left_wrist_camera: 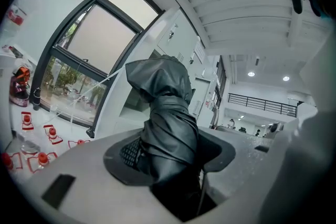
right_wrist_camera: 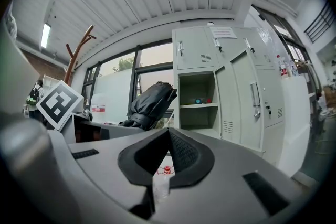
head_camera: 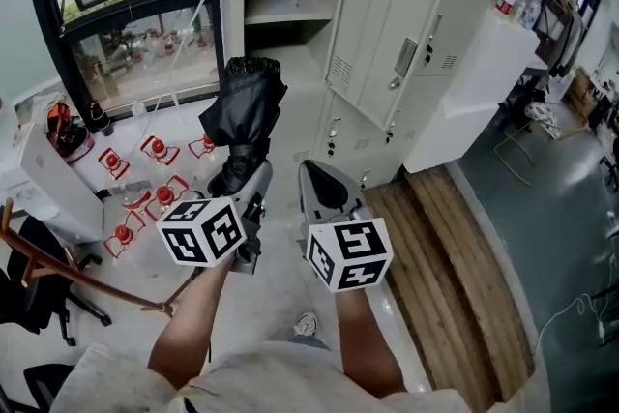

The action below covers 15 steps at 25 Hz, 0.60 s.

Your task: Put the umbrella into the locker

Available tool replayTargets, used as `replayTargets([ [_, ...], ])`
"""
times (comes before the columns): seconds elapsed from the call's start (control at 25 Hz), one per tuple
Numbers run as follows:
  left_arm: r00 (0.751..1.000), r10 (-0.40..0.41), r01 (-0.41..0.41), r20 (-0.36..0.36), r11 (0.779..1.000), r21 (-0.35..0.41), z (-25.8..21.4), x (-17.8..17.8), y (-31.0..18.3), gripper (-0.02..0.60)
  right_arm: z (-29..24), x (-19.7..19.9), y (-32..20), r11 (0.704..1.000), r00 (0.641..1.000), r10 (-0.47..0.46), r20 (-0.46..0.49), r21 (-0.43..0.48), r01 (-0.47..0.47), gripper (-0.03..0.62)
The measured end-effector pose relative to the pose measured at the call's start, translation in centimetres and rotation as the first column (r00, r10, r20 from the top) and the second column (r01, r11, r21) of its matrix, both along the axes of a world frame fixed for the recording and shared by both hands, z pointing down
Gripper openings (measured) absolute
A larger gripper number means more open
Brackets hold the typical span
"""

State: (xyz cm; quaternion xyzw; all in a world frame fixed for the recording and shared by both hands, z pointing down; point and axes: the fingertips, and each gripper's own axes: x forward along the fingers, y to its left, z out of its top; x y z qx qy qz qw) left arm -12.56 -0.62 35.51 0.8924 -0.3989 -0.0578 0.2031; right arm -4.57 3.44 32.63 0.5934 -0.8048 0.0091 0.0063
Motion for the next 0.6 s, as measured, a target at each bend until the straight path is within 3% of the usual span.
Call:
replayTargets([
  [0.6,0.996,-0.058,0.06,0.062,0.997,-0.037,1.3,8.7,-5.8,0.239,0.2,8.2,-5.5,0.997,0.997,-0.079,0.025,-0.001,0.079,0.003],
])
